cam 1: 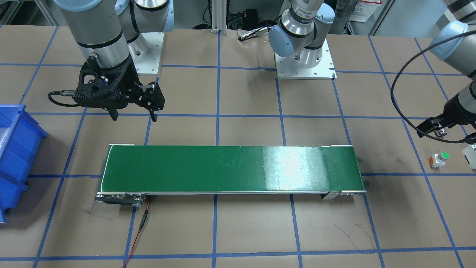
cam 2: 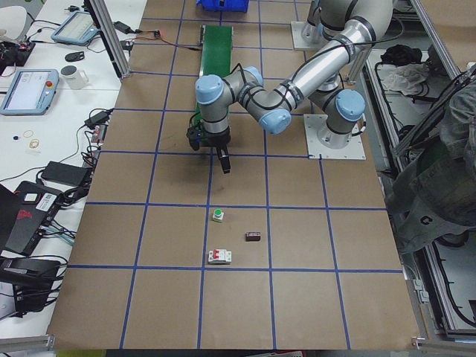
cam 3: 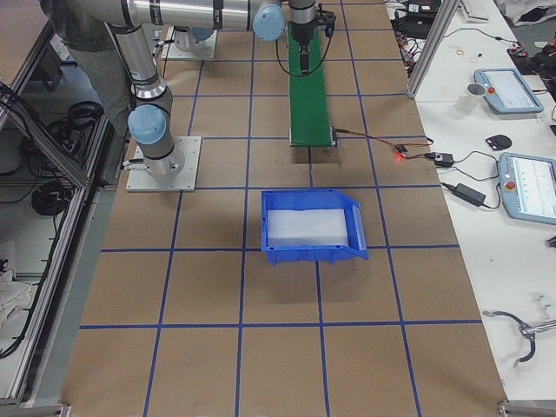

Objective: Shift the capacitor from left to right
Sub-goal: 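Lower the left gripper over the black capacitor and close on it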

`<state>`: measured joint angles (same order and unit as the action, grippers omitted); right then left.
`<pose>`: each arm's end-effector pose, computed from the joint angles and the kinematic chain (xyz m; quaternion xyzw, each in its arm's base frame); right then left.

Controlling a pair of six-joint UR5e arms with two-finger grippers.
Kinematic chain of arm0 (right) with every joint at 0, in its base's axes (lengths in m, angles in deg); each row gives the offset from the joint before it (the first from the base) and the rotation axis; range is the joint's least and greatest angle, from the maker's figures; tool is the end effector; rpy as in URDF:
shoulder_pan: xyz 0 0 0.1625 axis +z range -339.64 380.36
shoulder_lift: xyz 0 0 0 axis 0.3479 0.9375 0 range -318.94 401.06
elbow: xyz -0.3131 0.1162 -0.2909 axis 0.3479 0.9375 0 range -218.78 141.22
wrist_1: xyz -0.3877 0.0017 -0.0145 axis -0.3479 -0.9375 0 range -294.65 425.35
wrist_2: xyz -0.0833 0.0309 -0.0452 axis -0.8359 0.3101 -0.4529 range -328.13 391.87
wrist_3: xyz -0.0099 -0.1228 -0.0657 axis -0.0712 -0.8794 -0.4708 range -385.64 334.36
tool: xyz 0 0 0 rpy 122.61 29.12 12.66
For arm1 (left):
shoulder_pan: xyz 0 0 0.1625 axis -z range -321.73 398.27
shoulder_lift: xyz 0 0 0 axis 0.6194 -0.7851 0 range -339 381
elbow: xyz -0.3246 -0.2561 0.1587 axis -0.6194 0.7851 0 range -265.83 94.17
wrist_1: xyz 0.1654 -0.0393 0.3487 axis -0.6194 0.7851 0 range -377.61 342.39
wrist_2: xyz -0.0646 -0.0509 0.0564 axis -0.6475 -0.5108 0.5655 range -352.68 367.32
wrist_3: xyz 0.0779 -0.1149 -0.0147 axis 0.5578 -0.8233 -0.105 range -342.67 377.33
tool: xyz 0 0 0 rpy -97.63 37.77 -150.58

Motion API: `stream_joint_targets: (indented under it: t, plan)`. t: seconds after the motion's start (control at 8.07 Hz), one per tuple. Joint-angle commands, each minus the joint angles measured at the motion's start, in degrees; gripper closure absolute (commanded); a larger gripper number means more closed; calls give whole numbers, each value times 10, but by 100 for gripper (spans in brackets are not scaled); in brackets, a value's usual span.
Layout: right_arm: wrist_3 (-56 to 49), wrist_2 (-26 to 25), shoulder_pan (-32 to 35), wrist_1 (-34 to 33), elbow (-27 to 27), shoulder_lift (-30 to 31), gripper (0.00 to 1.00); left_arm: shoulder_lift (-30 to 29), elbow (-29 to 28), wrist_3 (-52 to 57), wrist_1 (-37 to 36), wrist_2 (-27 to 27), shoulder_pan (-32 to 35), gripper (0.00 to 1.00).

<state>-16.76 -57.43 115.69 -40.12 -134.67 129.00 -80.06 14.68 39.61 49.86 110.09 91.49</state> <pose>0.1803 -0.4791 0.4293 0.0305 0.9974 -0.0644 0.0141 0.2327 -0.4823 0.3287 -0.1263 0.9857 0.0475 0.1009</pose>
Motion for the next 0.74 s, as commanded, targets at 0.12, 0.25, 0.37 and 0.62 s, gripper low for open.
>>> stream_joint_targets:
  t: [0.12,0.25,0.37,0.62]
  plan:
    - [0,0,0,0,0,0,0,-75,2,168,-87,13,-109,0]
    - [0,0,0,0,0,0,0,-88,2,227,-100,24,-128,0]
    - [0,0,0,0,0,0,0,-91,3,278,-99,64,-131,0]
    - [0,0,0,0,0,0,0,-98,6,286,-101,61,-134,0]
